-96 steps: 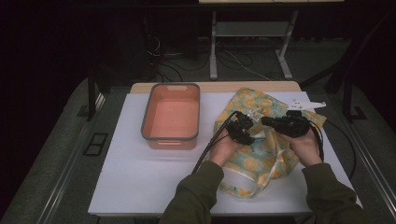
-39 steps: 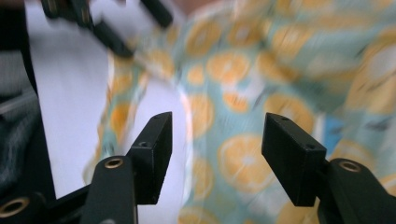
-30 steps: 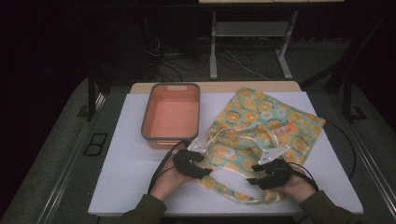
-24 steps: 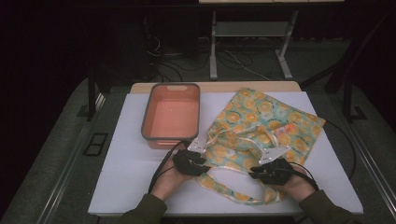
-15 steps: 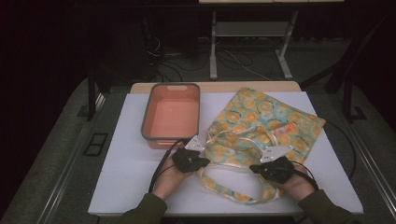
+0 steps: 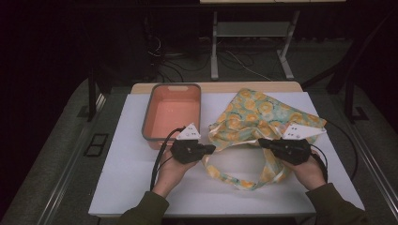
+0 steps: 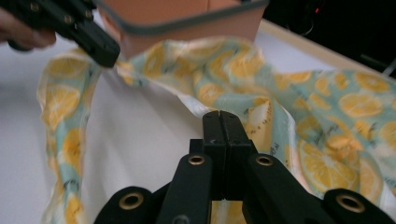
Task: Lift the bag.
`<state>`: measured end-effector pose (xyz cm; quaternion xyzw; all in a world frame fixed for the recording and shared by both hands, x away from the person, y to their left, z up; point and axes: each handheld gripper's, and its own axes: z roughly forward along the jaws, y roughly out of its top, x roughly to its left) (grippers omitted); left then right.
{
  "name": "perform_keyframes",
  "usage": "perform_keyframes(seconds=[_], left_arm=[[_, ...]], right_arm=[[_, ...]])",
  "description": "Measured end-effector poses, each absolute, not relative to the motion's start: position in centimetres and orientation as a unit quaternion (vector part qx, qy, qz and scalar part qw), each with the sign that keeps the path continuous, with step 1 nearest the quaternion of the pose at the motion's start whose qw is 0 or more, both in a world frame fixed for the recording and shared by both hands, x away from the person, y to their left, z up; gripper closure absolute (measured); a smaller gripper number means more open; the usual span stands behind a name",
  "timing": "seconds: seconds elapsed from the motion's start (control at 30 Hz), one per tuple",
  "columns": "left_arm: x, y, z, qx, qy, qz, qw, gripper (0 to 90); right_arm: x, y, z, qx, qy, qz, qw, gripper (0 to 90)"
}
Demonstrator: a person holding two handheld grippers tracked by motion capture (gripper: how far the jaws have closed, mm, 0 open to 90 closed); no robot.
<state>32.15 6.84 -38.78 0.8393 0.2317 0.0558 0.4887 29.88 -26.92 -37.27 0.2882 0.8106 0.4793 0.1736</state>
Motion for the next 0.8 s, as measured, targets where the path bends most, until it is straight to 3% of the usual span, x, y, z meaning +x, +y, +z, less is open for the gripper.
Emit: perform_keyframes(seconds=[0.5,0.8], left_arm=[[32.6,5.8,-34.9,0.809,0.205,0.079,0.545,88.7],[32.9,6.4,-35.8,0.814,0.222,0.068,0.532,85.2]], right_arm=[[30.9,-27.7,-30.3,0.278,0.740,0.565,0.235,90.0],[32.0,-27.8,-33.3,0.300,0.766,0.531,0.202,89.8]])
